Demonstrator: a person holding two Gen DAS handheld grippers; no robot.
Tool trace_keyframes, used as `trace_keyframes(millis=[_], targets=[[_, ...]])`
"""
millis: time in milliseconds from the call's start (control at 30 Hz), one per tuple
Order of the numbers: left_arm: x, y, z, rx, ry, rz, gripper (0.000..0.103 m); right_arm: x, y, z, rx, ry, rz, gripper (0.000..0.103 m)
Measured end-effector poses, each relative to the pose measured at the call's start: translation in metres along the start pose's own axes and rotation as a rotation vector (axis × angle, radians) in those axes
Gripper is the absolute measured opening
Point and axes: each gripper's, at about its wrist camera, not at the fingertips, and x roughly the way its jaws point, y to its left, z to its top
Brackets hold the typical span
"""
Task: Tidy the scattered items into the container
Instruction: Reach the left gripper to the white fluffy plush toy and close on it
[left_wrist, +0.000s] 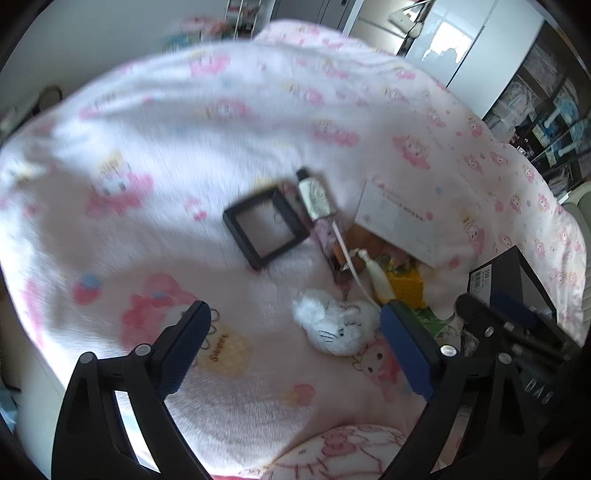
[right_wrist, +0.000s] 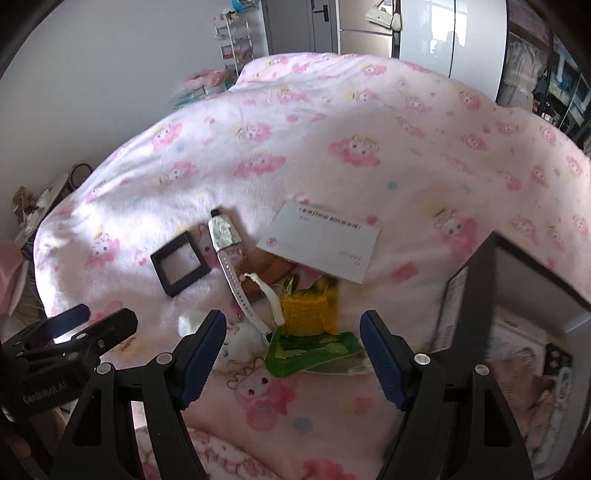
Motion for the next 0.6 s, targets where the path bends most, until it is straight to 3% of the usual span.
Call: trace_keyframes(millis=[100, 167, 333, 433, 467, 500, 533, 600], targets=[[0.026, 0.006, 0.001, -0.018, 0.069, -0.037, 0.079, 0.029, 0.001, -0.008, 0.017, 0.069, 0.054, 0.065], [0.042, 0.007, 0.000, -0.015, 0.103, -0.037, 0.072, 0.044, -0.001, -0.013, 0.027, 0.112, 0.059, 0.056], [0.073, 0.008, -0.001, -0.021, 0.188, -0.098, 0.072, 0.077, -0.004, -0.023, 0.037, 0.205, 0.111, 0.052], [0.089, 0.011, -0.002, -0.060, 0.269, -0.166, 0.074, 0.093, 0.000, -0.024, 0.040, 0.257, 0.193, 0.052], [0.089, 0.011, -0.001, -0.071, 0.267, -0.191, 0.068, 0.099, 0.002, -0.024, 0.037, 0.270, 0.206, 0.052], [0.090, 0.009, 0.000, -0.069, 0.260, -0.203, 0.044, 0.103, 0.006, -0.022, 0.022, 0.274, 0.197, 0.052], [0.092, 0.009, 0.000, -0.070, 0.260, -0.211, 0.033, 0.106, 0.009, -0.021, 0.014, 0.275, 0.187, 0.052], [0.096, 0.013, -0.001, -0.106, 0.278, -0.229, 0.025, 0.110, 0.012, -0.021, 0.020, 0.285, 0.176, 0.052]])
